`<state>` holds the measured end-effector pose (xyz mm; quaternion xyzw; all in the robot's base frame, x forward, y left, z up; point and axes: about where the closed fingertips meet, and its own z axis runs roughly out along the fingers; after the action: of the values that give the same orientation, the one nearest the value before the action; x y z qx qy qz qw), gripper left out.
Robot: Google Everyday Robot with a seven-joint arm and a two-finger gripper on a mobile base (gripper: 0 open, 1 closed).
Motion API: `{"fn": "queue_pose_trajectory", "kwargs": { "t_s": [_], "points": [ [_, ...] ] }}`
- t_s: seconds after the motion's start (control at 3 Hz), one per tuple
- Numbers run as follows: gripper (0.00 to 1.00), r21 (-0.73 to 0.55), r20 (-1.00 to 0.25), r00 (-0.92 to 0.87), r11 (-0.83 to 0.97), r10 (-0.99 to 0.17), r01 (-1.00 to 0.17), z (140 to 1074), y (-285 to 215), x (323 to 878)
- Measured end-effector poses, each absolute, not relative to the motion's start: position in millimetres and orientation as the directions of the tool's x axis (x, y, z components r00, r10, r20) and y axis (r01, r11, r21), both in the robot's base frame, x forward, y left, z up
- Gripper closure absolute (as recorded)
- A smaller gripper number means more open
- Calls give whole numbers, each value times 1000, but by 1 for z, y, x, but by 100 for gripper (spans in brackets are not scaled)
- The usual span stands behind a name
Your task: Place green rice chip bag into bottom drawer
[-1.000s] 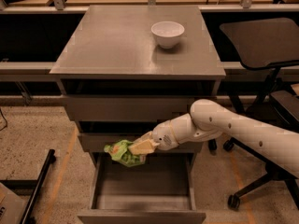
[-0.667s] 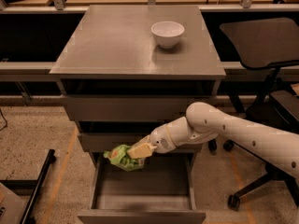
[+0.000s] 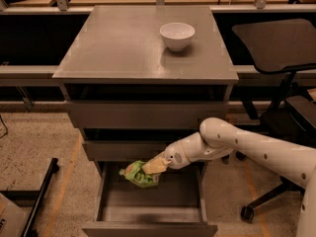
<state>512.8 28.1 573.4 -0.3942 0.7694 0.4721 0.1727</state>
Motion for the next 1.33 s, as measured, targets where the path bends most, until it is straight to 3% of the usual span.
{"fn": "queue_pose_trajectory", "kwargs": {
  "t_s": [0.67, 1.33],
  "points": [
    [100, 639, -589, -691, 281, -420, -716, 481, 1, 544],
    [100, 608, -593, -675, 305, -439, -733, 472, 4, 539]
  ]
}}
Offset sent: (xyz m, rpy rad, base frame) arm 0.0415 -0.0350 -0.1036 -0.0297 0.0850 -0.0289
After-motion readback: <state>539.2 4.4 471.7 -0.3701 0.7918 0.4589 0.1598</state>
